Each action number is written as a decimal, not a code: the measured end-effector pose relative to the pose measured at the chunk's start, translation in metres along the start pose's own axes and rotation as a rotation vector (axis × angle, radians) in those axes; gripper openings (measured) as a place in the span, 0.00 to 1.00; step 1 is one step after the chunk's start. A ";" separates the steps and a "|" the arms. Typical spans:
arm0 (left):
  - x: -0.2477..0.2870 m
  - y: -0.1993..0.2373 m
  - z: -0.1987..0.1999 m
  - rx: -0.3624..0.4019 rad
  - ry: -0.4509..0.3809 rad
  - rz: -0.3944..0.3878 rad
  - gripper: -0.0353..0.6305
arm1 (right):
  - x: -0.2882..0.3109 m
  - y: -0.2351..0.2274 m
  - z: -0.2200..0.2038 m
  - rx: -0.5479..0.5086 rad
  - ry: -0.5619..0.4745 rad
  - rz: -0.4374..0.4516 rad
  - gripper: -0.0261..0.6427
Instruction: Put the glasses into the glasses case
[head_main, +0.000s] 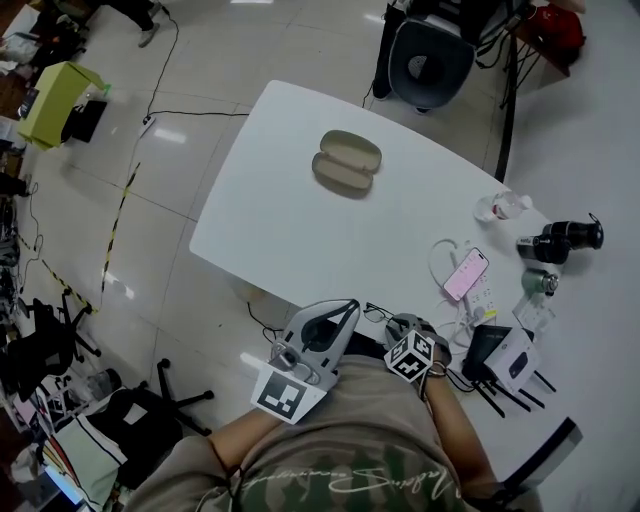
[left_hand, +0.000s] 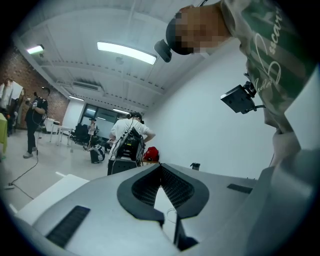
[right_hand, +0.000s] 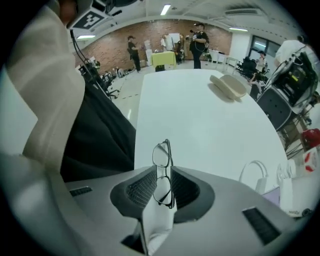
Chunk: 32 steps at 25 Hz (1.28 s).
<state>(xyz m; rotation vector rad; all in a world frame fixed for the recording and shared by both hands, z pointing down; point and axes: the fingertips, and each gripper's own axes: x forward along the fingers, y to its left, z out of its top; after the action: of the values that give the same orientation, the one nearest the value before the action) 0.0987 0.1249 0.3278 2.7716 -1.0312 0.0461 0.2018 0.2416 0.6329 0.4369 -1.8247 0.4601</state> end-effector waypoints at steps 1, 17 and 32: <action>0.001 0.000 0.001 0.003 -0.001 -0.004 0.05 | 0.004 0.001 -0.002 -0.016 0.016 0.006 0.14; 0.009 0.022 -0.001 -0.028 0.010 -0.013 0.05 | 0.041 0.002 -0.011 -0.154 0.157 0.044 0.14; 0.019 0.027 -0.016 -0.065 0.087 -0.116 0.05 | 0.040 -0.012 -0.006 -0.130 0.171 -0.009 0.11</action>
<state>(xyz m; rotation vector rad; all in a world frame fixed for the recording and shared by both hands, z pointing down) 0.0962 0.0961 0.3500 2.7384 -0.8345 0.1135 0.2013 0.2312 0.6743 0.3071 -1.6753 0.3584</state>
